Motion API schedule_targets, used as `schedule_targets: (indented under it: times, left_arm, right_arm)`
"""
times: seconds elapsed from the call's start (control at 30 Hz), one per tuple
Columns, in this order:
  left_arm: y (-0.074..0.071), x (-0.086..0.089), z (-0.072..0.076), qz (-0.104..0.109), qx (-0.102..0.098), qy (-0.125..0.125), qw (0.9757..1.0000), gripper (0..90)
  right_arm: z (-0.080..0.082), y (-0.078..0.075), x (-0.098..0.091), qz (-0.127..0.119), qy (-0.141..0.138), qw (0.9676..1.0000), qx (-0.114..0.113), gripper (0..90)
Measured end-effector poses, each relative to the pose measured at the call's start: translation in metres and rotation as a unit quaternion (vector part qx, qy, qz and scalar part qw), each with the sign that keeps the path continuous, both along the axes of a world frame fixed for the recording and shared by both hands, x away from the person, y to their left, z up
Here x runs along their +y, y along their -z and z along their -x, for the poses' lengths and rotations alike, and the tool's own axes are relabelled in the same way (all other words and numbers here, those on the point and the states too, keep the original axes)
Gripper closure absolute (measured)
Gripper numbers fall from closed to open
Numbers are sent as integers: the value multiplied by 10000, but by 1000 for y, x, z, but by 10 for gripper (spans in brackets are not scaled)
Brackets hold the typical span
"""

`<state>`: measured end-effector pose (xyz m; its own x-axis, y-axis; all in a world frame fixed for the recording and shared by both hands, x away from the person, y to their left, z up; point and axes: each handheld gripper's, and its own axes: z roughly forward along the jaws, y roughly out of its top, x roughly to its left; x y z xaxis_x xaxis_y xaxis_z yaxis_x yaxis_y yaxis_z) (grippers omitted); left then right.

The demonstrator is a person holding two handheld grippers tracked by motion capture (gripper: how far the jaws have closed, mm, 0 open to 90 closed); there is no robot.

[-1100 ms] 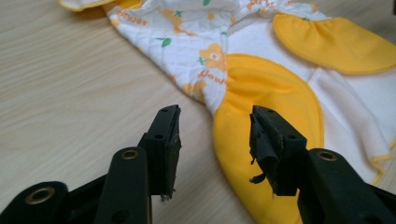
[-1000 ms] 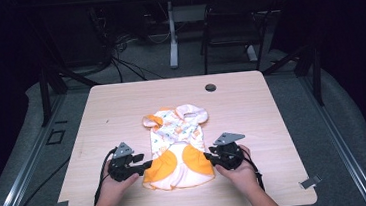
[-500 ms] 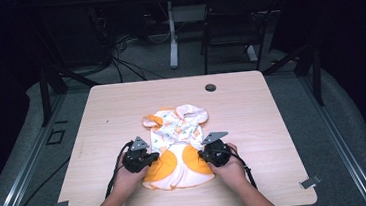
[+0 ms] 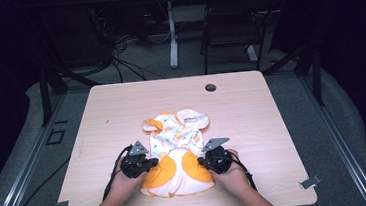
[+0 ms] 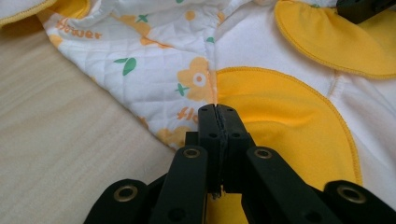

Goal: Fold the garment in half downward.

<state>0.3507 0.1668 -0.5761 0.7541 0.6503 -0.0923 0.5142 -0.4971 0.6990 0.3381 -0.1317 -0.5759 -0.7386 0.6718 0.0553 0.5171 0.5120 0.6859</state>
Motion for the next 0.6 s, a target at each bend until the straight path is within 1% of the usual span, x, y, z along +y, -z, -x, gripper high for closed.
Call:
schedule_targets:
  times: [0.1,0.13,0.17,0.23,0.27,0.3,0.33,0.43,0.5,0.53,0.6]
  left_arm:
    - [0,1,4,-4,-1,27,10000,895]
    - [-1,1,6,-16,35,65,10000,895]
    - [0,2,9,18,61,100,9999,895]
    - [0,3,11,17,86,121,9999,895]
    - [0,3,15,72,104,133,9998,895]
    - [0,3,15,72,104,133,9998,895]
    - [0,4,17,87,128,154,9998,895]
    - [1,5,24,131,142,182,9996,895]
    - [0,4,27,106,161,236,9995,895]
    - [0,4,30,93,181,249,9995,895]
    - [0,3,33,88,167,281,9994,895]
  right_arm:
    - [5,0,1,24,-58,10000,-22,895]
    - [9,0,1,37,-132,9999,-4,895]
    - [11,-1,0,61,-166,9998,5,895]
    - [13,-1,0,64,-201,9998,22,896]
    - [18,-2,0,96,-295,9995,35,896]
    - [19,-2,0,129,-319,9994,30,896]
    - [22,-2,0,107,-332,9994,57,896]
    - [27,-2,1,151,-415,9990,36,896]
    - [32,-4,0,264,-515,9983,31,896]
    - [36,-3,-1,218,-560,9982,45,896]
    - [39,-4,-2,240,-604,9979,69,896]
